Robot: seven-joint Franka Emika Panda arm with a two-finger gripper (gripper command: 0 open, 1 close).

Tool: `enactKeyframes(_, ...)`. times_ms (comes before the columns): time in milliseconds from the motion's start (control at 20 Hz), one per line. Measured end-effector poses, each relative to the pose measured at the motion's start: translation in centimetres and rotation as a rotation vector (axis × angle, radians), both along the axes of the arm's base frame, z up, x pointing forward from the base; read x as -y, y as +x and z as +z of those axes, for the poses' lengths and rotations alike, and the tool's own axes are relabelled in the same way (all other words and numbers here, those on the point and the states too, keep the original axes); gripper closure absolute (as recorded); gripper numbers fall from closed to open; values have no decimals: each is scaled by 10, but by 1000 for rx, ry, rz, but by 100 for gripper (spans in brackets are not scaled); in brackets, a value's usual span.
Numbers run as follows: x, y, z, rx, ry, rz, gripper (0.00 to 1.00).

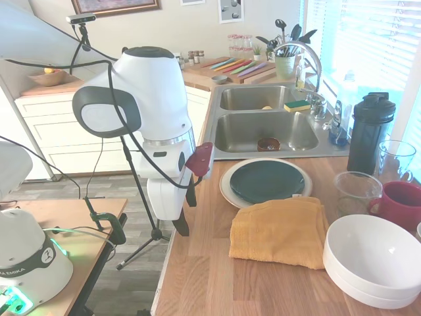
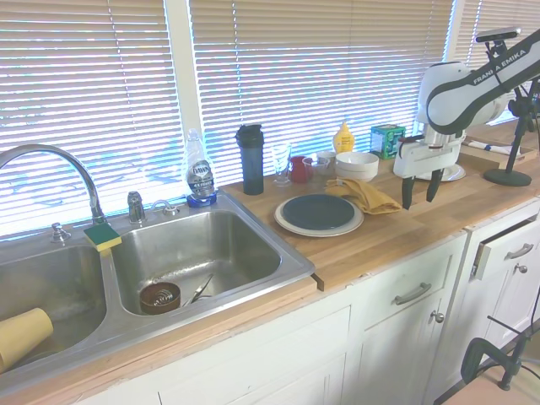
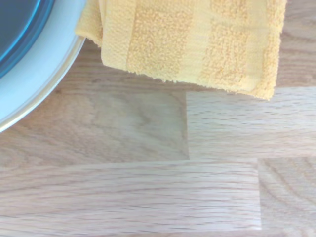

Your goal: Wipe the blue plate in clockwise motion

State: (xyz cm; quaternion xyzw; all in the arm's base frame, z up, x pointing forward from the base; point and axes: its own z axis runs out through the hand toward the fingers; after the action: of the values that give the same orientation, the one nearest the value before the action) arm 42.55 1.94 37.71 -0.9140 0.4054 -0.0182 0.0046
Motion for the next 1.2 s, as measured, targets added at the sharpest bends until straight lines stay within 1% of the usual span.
enactKeyframes(250, 0, 2, -1, -3, 0, 7, 0)
enactKeyframes(450, -1, 13, 0, 0, 2, 6, 0)
enactKeyframes(850, -2, 63, 1, -16, 14, -8, 0)
enactKeyframes(1050, 5, 94, 2, -28, 42, -42, 0)
enactKeyframes(1200, 13, 117, -7, -42, 63, -73, 0)
